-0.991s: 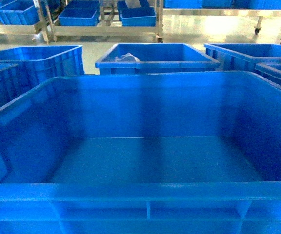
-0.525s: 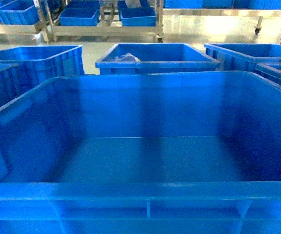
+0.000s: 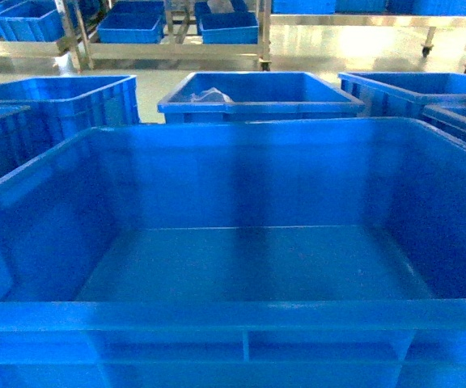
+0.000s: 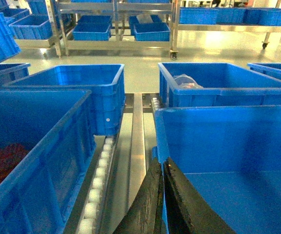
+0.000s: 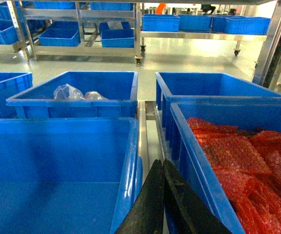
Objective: Place box next to blue box on left shelf
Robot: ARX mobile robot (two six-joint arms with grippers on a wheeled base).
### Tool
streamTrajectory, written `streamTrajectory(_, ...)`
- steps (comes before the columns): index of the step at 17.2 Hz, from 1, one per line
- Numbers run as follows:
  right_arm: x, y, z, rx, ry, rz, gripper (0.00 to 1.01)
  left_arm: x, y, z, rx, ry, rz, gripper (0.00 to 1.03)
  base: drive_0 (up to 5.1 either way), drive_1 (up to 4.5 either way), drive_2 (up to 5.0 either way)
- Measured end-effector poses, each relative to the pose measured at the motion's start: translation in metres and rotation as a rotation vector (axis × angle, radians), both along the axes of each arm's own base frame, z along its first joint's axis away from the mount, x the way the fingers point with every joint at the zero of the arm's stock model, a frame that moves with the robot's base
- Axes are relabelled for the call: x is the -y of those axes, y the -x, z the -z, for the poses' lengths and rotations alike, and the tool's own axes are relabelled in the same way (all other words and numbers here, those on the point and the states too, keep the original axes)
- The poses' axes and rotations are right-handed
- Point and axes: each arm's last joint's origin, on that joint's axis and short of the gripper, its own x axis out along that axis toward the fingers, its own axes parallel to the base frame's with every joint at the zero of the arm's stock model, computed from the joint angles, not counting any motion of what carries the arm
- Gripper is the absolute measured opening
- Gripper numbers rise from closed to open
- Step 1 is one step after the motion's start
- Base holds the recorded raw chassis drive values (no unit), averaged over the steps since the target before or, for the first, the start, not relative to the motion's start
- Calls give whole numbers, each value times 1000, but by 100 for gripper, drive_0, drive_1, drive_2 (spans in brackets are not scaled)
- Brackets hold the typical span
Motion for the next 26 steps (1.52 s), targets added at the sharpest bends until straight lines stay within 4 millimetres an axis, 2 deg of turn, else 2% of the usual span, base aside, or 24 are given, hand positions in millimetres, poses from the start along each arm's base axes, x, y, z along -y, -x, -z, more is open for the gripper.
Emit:
streamTrajectory(3,10,13,19,-6,0,-4,2,-15,12,10,1,1,-19,2,0,0,0)
streamTrajectory(7,26,27,33,-1,-1,16,2,-13,23,20,1,3,0,2,0,0,0)
streamTrajectory(14,24,41,49,21,-1,-6,2,-13,36,26,22,2,0,2,0,0,0)
streamTrajectory(21,24,49,50,14,-1,-6,2,-14,42,27,21,2,0,2,0,0,0)
streamTrajectory(22,25,50,50,15,-1,-6,2,-13,49,33,-35,2,5,2,0,0,0)
streamTrajectory(24,25,54,55,-26,-1,-5,2,-14,53,27,31,2,-2,2,0,0,0)
streamTrajectory(26,25,61,50,32,0,-6,2,-13,52,30,6,2,1,2,0,0,0)
